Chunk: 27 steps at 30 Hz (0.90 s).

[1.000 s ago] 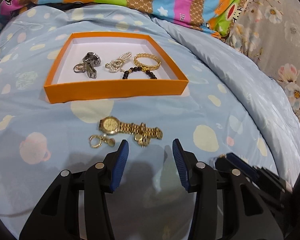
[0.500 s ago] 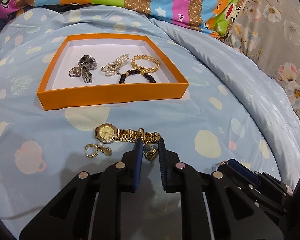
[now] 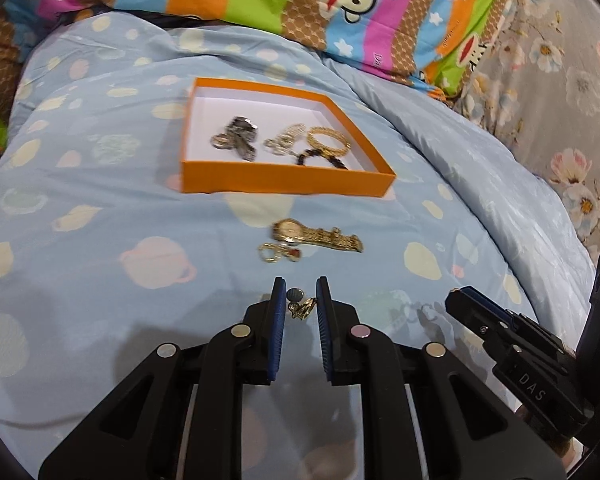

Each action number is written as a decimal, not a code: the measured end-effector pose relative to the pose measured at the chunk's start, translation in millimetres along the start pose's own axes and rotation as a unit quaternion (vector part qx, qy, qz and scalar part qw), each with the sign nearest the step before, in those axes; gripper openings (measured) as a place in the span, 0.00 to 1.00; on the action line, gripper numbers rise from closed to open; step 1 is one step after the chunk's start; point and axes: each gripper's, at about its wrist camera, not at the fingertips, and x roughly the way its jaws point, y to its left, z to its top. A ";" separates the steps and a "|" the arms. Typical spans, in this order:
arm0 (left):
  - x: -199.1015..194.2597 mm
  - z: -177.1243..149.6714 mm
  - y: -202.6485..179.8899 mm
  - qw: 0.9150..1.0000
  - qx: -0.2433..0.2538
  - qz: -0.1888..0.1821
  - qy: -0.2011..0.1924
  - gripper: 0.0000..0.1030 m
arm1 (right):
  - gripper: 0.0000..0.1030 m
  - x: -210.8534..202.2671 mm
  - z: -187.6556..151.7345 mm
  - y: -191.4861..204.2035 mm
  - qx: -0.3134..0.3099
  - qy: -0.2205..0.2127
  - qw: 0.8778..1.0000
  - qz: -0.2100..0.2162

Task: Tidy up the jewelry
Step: 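Grasp a small gold earring with the left tool while the right holds the hoop, then carry both earrings over the box and open both tools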

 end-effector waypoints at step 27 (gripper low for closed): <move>35.6 150.7 30.6 0.996 0.027 0.043 -0.076 0.14 | 0.19 94.6 168.4 41.8 -0.010 -0.049 0.997 0.057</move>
